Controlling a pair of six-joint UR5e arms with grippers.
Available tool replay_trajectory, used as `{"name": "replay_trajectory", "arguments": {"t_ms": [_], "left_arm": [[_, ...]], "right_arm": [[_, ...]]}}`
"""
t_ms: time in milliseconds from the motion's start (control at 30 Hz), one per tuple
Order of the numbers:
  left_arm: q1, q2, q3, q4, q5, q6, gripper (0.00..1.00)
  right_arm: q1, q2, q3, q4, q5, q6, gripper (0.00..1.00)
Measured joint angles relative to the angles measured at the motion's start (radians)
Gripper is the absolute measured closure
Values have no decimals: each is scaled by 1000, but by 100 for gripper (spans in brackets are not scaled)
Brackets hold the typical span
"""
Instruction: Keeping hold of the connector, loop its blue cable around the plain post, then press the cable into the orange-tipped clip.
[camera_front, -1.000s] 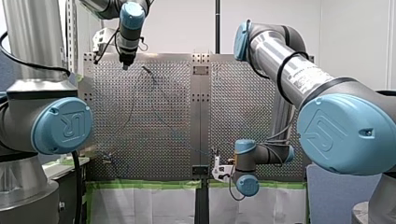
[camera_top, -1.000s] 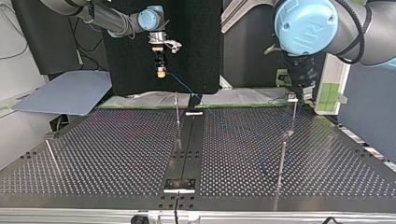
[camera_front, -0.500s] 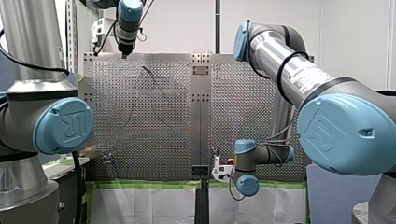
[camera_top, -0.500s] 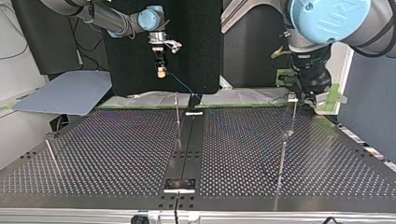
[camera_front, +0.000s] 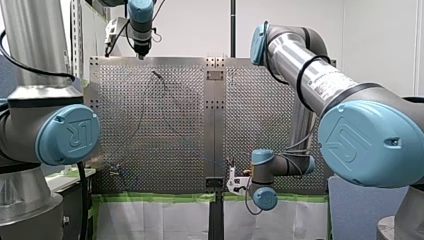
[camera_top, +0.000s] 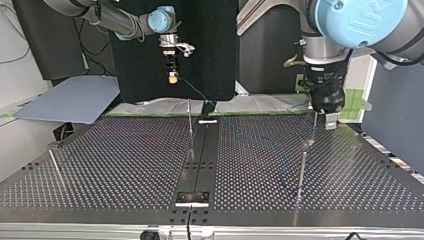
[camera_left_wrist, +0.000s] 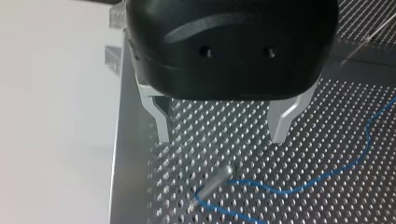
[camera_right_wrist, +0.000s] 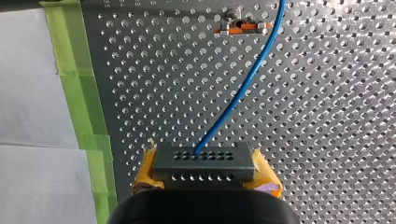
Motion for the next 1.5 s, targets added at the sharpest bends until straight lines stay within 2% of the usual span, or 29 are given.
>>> {"name": "replay_trajectory", "arguments": {"t_ms": [167,433,533,733,1033,1500], "left_arm": [[0,-9,6,16,57,18,0],[5,-11,7,21,144,7,0],[6,-11,7,17,159,-5,0],[7,-11,7,6,116,-42,0],[6,-11,6,-12,35,-53,0],[4,-11,5,-16,20,-55,0]], "right_arm": [[0,0,0,-1,0,0,100],[0,0,0,-3,-2,0,100],[0,0,0,-3,-2,0,100],[0,0,0,-3,-2,0,100],[0,0,0,-1,-2,0,100],[0,0,0,0,-2,-2,100]]}}
